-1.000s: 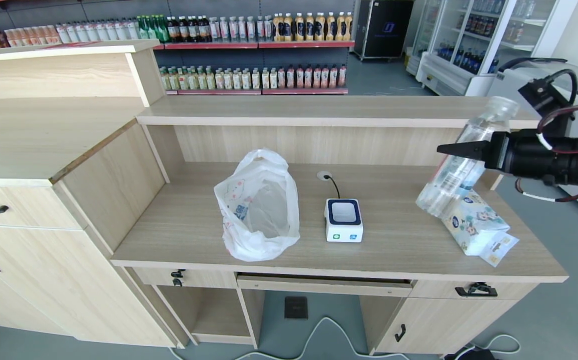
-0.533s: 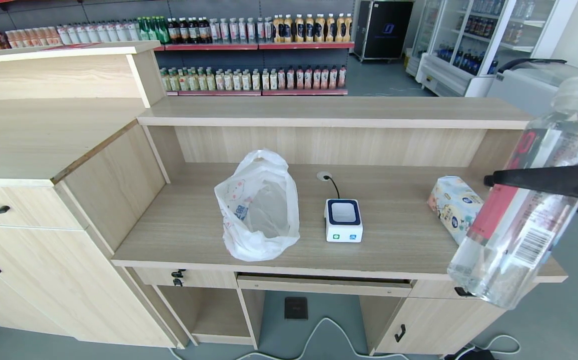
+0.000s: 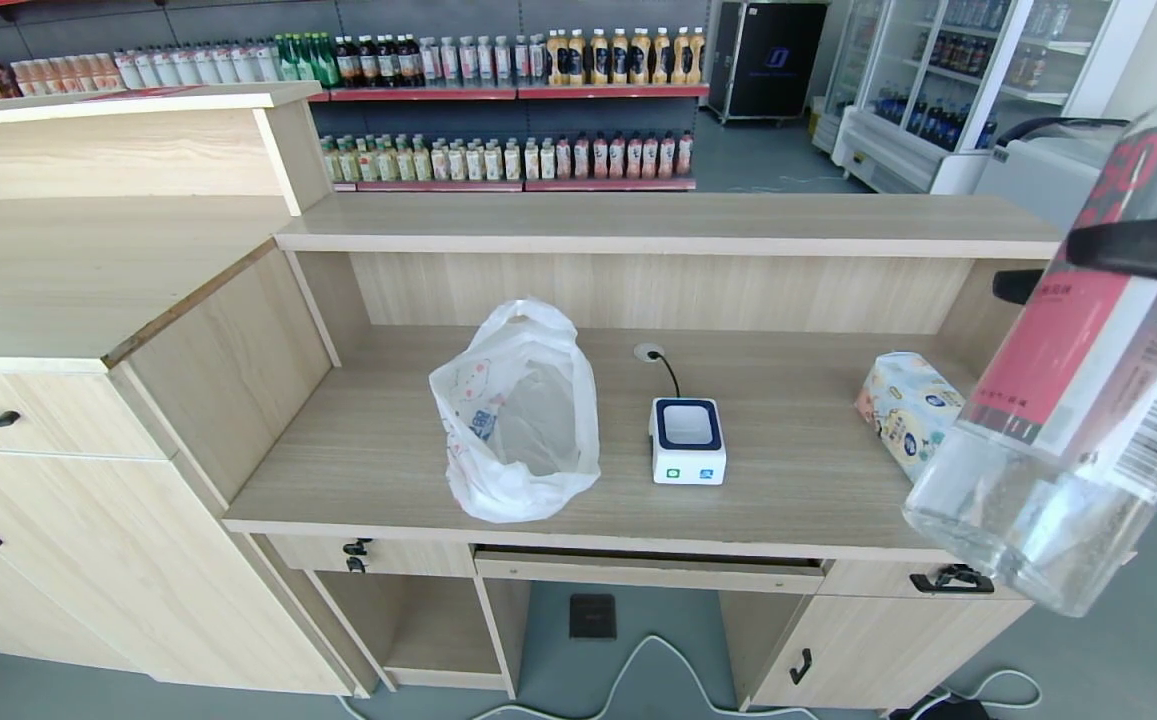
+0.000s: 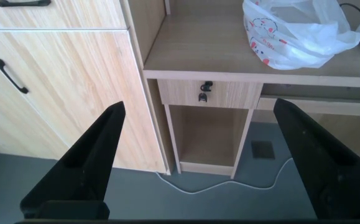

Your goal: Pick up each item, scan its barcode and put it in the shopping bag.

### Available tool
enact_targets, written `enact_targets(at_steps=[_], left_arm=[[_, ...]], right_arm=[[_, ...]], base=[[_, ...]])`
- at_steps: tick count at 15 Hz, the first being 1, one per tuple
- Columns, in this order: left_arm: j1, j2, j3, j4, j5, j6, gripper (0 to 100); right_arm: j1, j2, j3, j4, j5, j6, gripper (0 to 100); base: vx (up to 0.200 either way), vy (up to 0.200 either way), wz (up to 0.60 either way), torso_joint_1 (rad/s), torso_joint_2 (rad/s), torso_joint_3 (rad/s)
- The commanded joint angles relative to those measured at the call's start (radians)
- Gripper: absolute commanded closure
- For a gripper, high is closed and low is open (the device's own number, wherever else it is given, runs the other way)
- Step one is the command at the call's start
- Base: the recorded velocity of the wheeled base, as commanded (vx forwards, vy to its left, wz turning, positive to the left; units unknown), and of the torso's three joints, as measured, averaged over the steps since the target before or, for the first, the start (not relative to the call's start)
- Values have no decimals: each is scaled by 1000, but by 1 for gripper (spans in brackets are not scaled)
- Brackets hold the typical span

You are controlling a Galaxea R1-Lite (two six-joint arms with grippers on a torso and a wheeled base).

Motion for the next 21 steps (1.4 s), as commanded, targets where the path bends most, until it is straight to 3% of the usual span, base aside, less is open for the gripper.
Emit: enact_targets(at_steps=[1, 7, 14, 21], left_arm=[[0, 0, 0, 0, 0, 0, 0], [0, 0, 0, 0, 0, 0, 0], [0, 0, 0, 0, 0, 0, 0], [0, 0, 0, 0, 0, 0, 0]], right_arm=[[23, 2, -37, 19, -5, 32, 100], [29, -7, -138, 263, -28, 33, 100], [29, -15, -22, 264, -80, -77, 100], [23, -9, -33, 258, -80, -77, 100]], base=[[0, 0, 0, 0, 0, 0], [0, 0, 0, 0, 0, 0], [0, 0, 0, 0, 0, 0], [0, 0, 0, 0, 0, 0]])
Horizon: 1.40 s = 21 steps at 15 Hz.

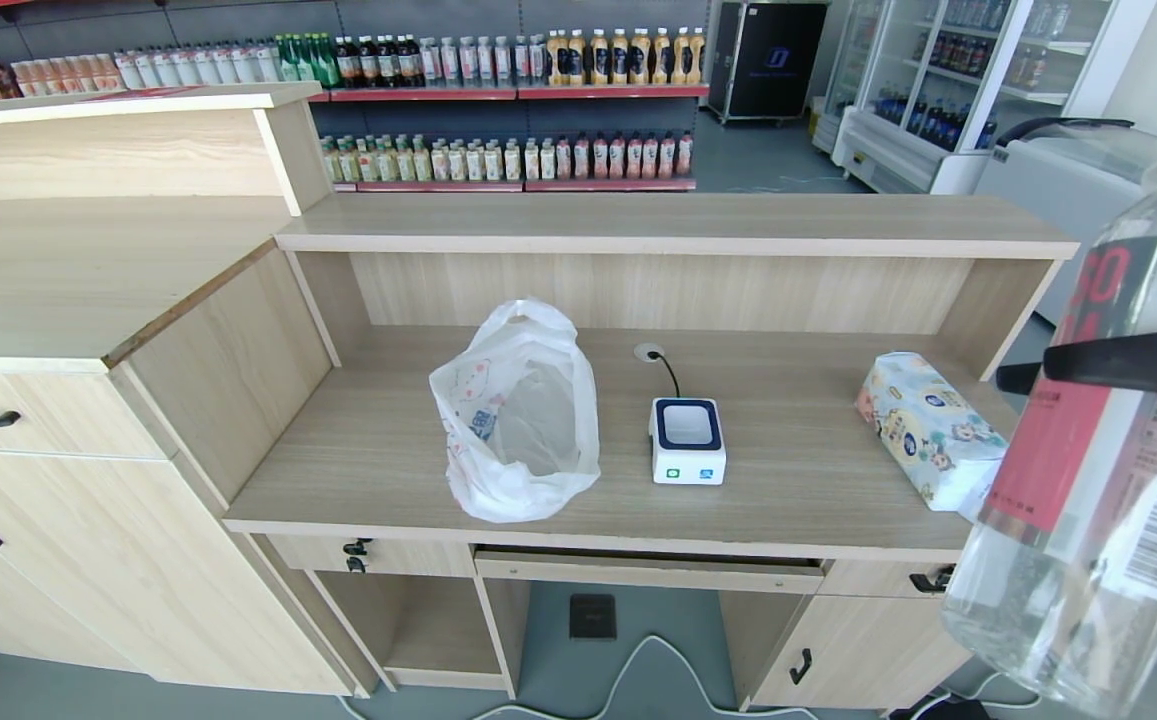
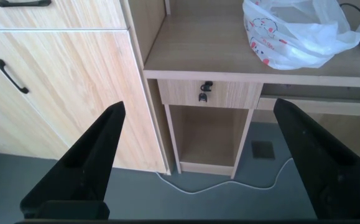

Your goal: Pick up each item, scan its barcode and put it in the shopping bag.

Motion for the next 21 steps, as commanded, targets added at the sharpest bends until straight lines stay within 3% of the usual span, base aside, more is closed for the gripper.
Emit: enact_targets(at_steps=[1, 5, 8, 9, 10, 12, 13, 14, 16, 21], left_arm=[[0, 0, 0, 0, 0, 0, 0], [0, 0, 0, 0, 0, 0, 0], [0, 0, 0, 0, 0, 0, 0], [0, 0, 0, 0, 0, 0, 0], [0, 0, 0, 0, 0, 0, 0], [0, 0, 0, 0, 0, 0, 0], [0, 0, 0, 0, 0, 0, 0], [0, 0, 0, 0, 0, 0, 0], [0, 0, 0, 0, 0, 0, 0], [0, 0, 0, 0, 0, 0, 0]], right_arm=[[-2, 4, 0, -1, 1, 0, 100], [-37, 7, 2, -7, -19, -30, 100], [-238, 93, 17, -4, -269, -437, 100], [-307, 111, 20, -16, -311, -514, 100], [-415, 139, 31, -107, -306, -590, 100], [-491, 160, 74, -248, -306, -593, 100], [-525, 163, 98, -279, -308, -597, 100], [-625, 162, 140, -294, -312, -633, 100], [-734, 163, 160, -282, -314, -761, 100], [-789, 182, 140, -285, -308, -781, 100]], base=[[0, 0, 0, 0, 0, 0], [0, 0, 0, 0, 0, 0], [0, 0, 0, 0, 0, 0], [0, 0, 0, 0, 0, 0], [0, 0, 0, 0, 0, 0], [0, 0, 0, 0, 0, 0], [0, 0, 0, 0, 0, 0], [0, 0, 0, 0, 0, 0], [0, 0, 0, 0, 0, 0], [0, 0, 0, 0, 0, 0]])
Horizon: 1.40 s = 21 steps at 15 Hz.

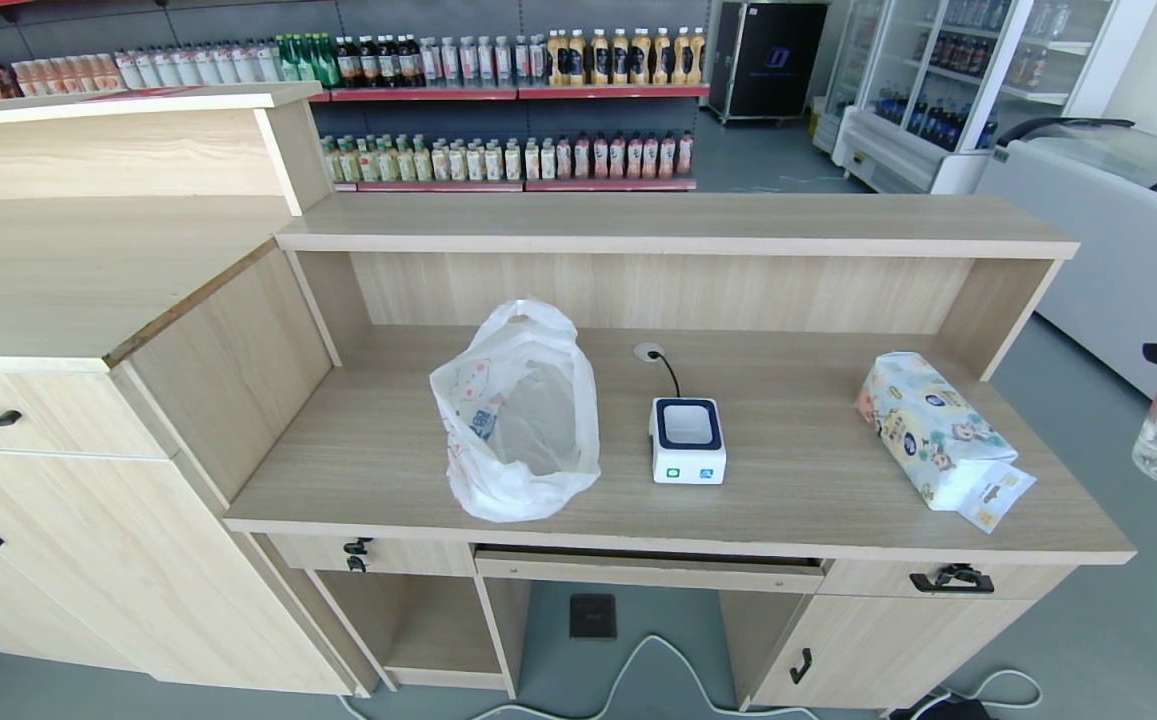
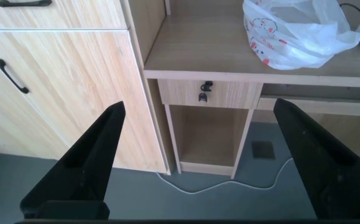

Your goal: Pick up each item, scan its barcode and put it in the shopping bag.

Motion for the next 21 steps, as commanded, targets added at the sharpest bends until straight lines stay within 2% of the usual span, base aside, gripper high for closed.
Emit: enact_targets(at_steps=[1, 4, 11, 16, 18, 21], left_arm=[[0, 0, 0, 0, 1, 0, 0], [0, 0, 0, 0, 1, 0, 0], [0, 0, 0, 0, 1, 0, 0], [0, 0, 0, 0, 1, 0, 0], [0, 0, 0, 0, 1, 0, 0], [0, 0, 0, 0, 1, 0, 0]], right_arm=[[-8, 9, -4, -2, 1, -1, 100], [-8, 58, -4, -92, -5, -7, 100], [24, 333, -34, -468, 6, -228, 100], [74, 502, -42, -594, 4, -374, 100], [90, 549, -40, -669, 4, -394, 100], [127, 587, -37, -700, 6, -394, 100]], base=[[0, 0, 600, 7, 7, 12], [0, 0, 600, 4, -1, 1], [0, 0, 600, 4, 2, 1], [0, 0, 0, 0, 0, 0], [0, 0, 0, 0, 0, 0], [0, 0, 0, 0, 0, 0]])
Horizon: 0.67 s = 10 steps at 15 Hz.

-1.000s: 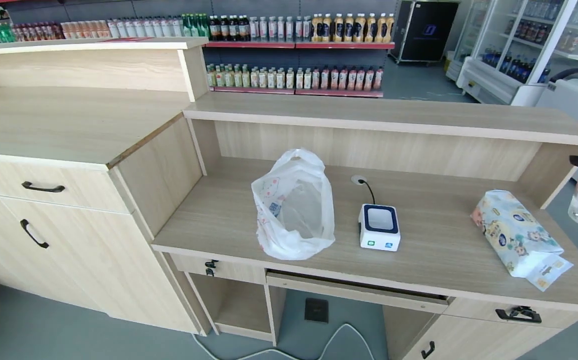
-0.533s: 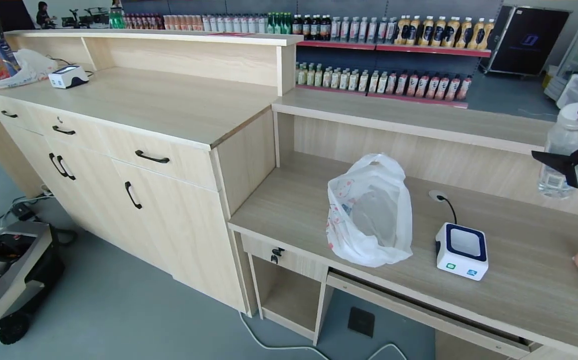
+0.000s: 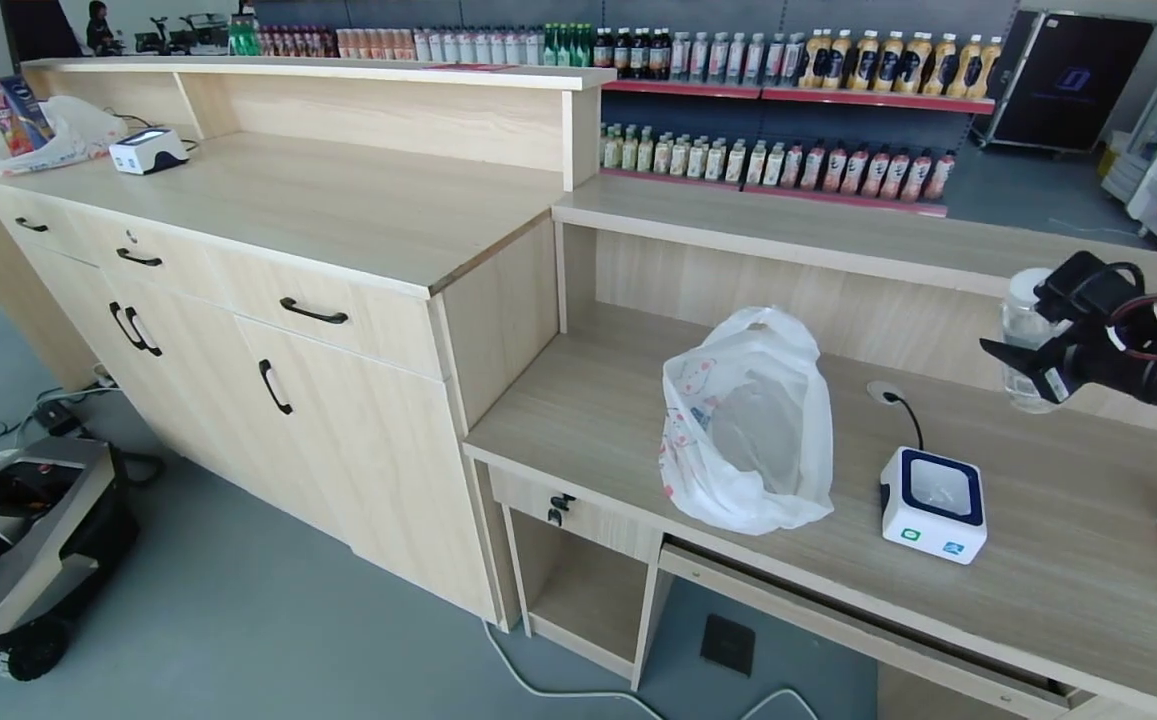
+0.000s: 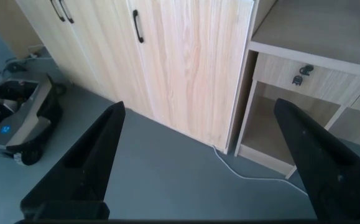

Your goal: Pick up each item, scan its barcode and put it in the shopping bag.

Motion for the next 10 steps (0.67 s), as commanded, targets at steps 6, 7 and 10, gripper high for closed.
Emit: enact_targets(at_steps=[6, 7, 10], left_arm=[[0, 0, 0, 0, 0, 0, 0], [0, 0, 0, 0, 0, 0, 0], [0, 0, 0, 0, 0, 0, 0]], right_arm=[[67, 119, 49, -159, 7, -10, 100], [72, 145, 59, -208, 7, -10, 100], [90, 191, 52, -261, 11, -10, 100]], base=[[0, 0, 0, 0, 0, 0], [0, 0, 0, 0, 0, 0], [0, 0, 0, 0, 0, 0]])
